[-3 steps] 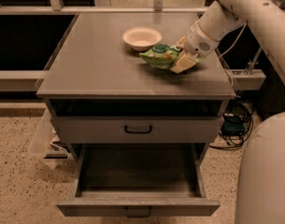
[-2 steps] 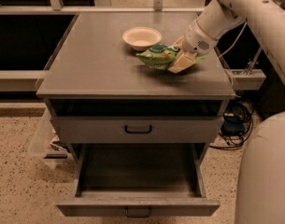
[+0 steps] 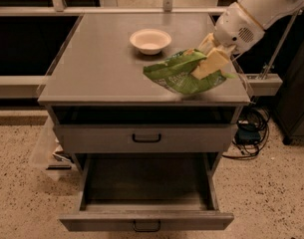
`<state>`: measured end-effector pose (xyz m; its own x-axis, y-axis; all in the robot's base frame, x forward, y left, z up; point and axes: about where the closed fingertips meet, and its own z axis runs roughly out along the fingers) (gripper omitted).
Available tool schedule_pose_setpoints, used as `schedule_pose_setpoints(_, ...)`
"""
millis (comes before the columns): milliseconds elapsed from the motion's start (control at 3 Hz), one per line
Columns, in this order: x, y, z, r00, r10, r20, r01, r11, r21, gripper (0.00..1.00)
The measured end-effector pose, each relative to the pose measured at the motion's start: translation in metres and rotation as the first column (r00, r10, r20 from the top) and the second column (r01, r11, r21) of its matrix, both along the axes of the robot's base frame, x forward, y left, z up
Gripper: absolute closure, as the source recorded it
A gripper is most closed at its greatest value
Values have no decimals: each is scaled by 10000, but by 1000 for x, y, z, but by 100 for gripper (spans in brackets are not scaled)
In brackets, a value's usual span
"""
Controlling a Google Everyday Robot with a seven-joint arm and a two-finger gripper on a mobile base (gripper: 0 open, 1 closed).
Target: Place green rice chip bag into middle drawer
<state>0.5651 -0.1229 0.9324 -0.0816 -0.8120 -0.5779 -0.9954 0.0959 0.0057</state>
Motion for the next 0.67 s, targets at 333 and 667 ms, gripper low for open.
schedule_pose_setpoints(333,-42,3,42,9972,-487,-573,486,9988,-22,100)
schedule_pose_setpoints(667,-68,6,48,9879,-923,-1246,1035,9909,864,100)
